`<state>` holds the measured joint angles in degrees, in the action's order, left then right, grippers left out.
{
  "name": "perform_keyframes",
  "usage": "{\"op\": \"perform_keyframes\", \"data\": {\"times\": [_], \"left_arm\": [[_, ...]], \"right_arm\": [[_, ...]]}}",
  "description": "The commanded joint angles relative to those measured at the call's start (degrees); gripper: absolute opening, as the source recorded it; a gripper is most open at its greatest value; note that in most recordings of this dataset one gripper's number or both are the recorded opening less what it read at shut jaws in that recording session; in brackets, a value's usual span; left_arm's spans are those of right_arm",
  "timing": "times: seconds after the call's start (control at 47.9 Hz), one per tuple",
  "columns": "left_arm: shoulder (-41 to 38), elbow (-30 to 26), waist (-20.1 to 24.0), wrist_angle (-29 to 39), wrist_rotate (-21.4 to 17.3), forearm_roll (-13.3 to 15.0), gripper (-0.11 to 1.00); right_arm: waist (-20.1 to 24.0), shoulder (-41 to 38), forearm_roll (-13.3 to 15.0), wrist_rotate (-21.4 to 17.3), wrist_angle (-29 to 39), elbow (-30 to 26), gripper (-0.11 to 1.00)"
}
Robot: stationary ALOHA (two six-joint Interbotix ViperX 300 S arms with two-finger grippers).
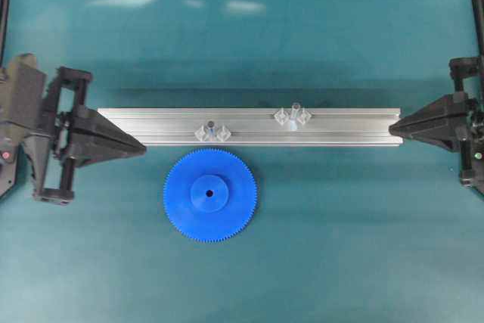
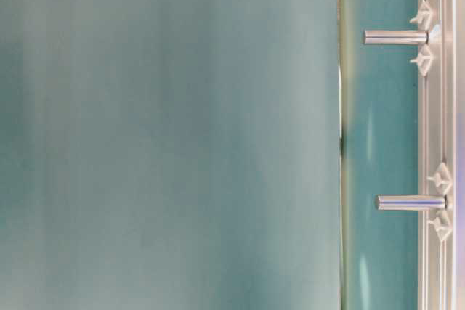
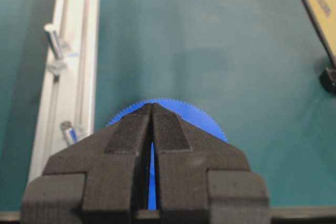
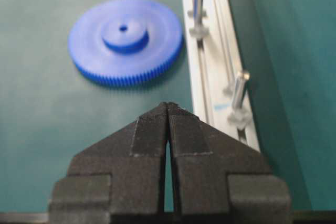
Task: Insert the large gear onto the shaft.
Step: 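Move the left gripper over the blue gear's hub, then lower the open left gripper around the gear hub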
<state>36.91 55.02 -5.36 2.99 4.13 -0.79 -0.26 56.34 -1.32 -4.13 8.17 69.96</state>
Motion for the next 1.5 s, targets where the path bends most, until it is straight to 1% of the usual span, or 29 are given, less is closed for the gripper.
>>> {"op": "perform_keyframes", "data": {"times": [0.0,0.084,0.23,0.543,0.773,1.044,1.107,1.274,1.378,1.483], "left_arm": [[-2.1,-2.2,-0.8,0.0,0.7,-0.2,-0.02],[-4.1,-3.2,-1.0,0.4,1.6,-0.1,-0.02],[-7.0,-5.2,-1.2,2.1,1.8,-0.2,-0.02],[-14.2,-10.6,-2.0,9.1,1.8,-0.2,-0.02],[-18.5,-12.3,-2.2,9.9,2.0,-0.2,-0.02],[-22.6,-13.7,-2.3,10.4,2.3,-0.1,-0.02],[-23.6,-14.6,-2.3,11.8,2.7,-0.1,-0.02],[-27.5,-17.9,-2.3,17.1,5.7,-0.2,-0.02],[-30.6,-20.4,-2.5,19.8,5.8,-0.2,-0.02],[-33.0,-22.1,-2.5,20.4,5.7,-0.2,-0.02]], "right_arm": [[-0.1,-1.0,-0.1,-0.5,0.4,-1.7,0.03],[-0.1,-1.0,-0.1,-0.5,1.1,-1.6,0.03],[-0.1,-1.0,-0.1,-0.5,3.3,-1.7,0.03],[-0.1,-1.0,-0.1,-0.7,5.0,-1.7,0.03],[-0.3,-1.0,-0.1,-0.7,6.5,-1.7,0.03],[-1.1,-1.0,-0.1,-0.7,6.6,-1.6,0.03],[-1.2,-1.0,-0.1,-0.7,6.6,-1.6,0.03],[-1.2,-1.0,-0.1,-0.7,6.6,-1.7,0.03],[-1.2,-1.0,-0.1,-0.7,6.6,-1.6,0.03],[-1.3,-1.0,-0.1,-0.7,6.6,-1.7,0.03]]}}
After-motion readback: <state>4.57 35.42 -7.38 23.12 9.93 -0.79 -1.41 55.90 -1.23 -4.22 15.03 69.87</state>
